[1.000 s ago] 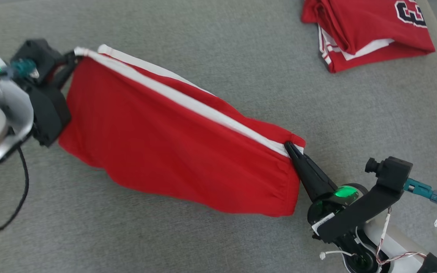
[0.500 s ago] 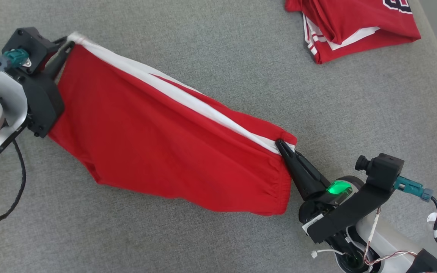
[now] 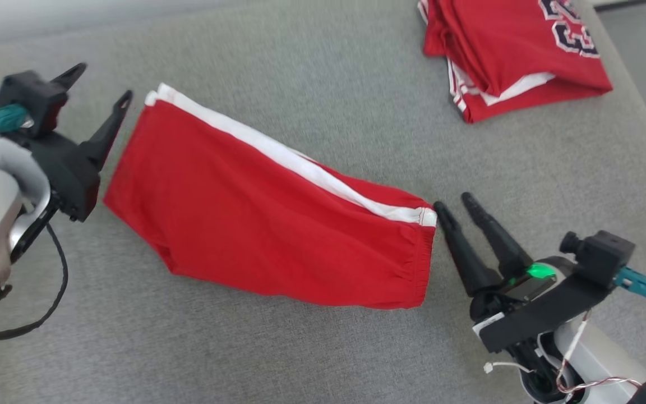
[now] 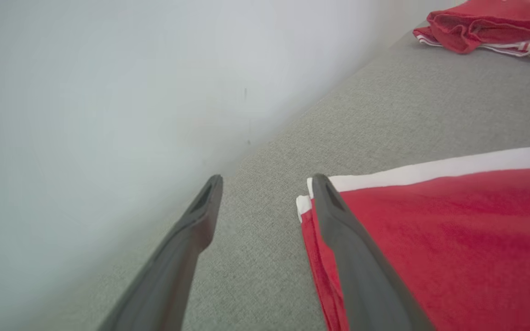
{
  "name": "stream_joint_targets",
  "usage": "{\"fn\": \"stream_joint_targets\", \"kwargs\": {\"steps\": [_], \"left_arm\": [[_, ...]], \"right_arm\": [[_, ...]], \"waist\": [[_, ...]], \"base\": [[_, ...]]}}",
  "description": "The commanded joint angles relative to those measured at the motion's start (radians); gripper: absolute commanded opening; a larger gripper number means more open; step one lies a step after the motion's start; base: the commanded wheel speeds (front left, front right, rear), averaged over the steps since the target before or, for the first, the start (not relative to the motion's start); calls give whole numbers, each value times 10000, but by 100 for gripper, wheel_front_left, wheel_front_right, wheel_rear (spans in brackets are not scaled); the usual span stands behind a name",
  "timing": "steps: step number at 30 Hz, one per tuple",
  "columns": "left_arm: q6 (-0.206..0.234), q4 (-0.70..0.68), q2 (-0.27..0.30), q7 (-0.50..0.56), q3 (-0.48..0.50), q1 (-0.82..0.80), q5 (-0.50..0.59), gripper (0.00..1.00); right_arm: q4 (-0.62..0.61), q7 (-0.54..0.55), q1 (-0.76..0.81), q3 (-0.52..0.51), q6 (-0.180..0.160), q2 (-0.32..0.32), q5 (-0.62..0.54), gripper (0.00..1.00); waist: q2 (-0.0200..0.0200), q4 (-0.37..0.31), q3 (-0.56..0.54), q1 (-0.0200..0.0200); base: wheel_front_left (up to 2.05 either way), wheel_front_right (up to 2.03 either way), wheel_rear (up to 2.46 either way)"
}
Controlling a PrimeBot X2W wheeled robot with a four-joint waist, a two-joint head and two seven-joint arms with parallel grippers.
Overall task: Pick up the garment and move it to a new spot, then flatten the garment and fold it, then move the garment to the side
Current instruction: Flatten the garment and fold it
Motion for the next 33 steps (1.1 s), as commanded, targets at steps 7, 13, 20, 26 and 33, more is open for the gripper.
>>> {"fn": "stream_joint_targets", "kwargs": {"steps": [7, 13, 20, 26, 33], "left_arm": [[1435, -1007, -136, -259, 2493, 1630, 459, 100], [2112, -2562, -444, -257, 4695, 3684, 1499, 100], [1837, -2739, -1118, -259, 5915, 5216, 2258, 100], [1408, -2004, -1646, -260, 6128, 5686, 2425, 100], [770, -141, -2085, -260, 5885, 5467, 2550, 100]], "right_arm": [[-264, -16, 461, -1680, -19, 731, -1649, 100], [-565, -16, 853, -3065, -19, 1743, -2819, 100], [-1117, -16, 1317, -4243, -19, 2854, -4571, 100], [-1391, -16, 1757, -4424, -19, 3423, -5732, 100], [-1332, -16, 2333, -4464, -19, 3969, -6649, 100]], "waist": [[-1, 343, -1067, 1], [-1, 504, -1291, 1], [-1, 464, -1325, 1], [-1, 331, -1341, 1], [-1, 45, -1285, 1]], "base": [[0, 0, 0], [0, 0, 0], [0, 0, 0], [0, 0, 0], [0, 0, 0]]}}
